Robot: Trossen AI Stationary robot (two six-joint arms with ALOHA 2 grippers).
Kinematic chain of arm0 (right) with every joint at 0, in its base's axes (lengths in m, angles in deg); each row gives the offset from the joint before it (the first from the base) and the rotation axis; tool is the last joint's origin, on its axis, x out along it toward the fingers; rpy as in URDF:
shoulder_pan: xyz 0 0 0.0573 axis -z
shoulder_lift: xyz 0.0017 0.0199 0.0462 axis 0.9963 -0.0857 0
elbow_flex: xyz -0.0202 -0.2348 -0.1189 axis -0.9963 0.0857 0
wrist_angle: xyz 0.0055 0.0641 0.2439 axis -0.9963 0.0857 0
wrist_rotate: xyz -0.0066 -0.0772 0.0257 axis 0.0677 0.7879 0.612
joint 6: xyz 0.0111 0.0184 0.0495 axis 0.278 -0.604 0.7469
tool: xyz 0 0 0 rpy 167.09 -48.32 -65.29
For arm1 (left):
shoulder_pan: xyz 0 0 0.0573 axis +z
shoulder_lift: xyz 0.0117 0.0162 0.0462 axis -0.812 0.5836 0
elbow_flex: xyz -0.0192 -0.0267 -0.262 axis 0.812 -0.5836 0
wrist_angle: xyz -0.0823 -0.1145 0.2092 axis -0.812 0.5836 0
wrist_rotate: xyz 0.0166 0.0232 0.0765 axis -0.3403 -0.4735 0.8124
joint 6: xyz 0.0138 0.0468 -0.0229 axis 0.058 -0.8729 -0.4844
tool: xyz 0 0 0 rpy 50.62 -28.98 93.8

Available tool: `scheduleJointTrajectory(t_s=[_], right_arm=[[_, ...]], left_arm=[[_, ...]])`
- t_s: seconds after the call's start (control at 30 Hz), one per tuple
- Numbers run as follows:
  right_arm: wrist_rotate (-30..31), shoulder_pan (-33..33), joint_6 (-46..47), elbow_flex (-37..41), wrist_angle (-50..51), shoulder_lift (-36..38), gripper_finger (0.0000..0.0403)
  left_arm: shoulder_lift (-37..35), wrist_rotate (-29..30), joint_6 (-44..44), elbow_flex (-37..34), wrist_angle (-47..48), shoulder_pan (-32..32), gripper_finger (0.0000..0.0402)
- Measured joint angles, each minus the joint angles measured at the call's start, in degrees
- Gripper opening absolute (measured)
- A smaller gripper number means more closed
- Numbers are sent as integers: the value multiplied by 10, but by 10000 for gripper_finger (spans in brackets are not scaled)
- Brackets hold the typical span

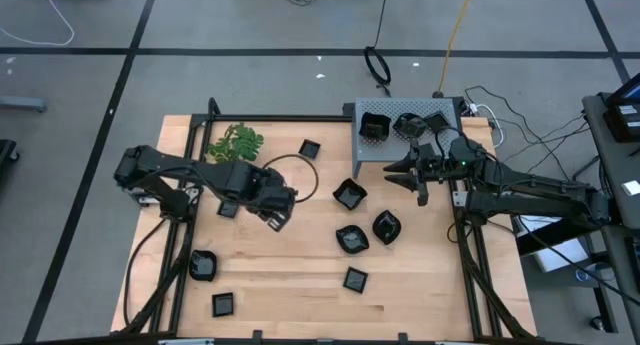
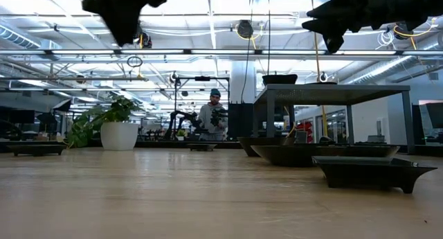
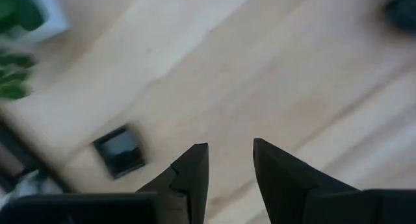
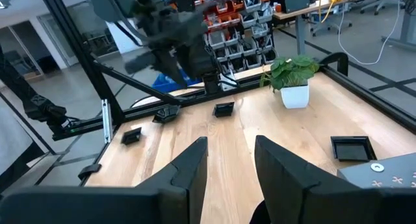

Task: Pick & Place Mini shaped plates
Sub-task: Move the square plate to the center of the table

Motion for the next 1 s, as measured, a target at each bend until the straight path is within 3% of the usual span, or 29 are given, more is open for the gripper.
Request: scheduleJointTrajectory(t_s=[0.17, 0.33, 0.67, 0.77, 1.0], right_arm=[[35, 0, 0, 0, 0, 0, 116], [75, 0, 4, 0, 0, 0, 116], [75, 0, 4, 0, 0, 0, 116], [75, 0, 4, 0, 0, 0, 116], [76, 0, 4, 0, 0, 0, 116]], left_arm=[[5, -6, -5, -45, 27, 22, 124], [6, -71, -24, -153, 13, 42, 124], [6, -139, 30, -371, -141, 81, 124], [6, -135, 55, -406, -193, 93, 124], [4, -108, 88, -426, -205, 112, 124]])
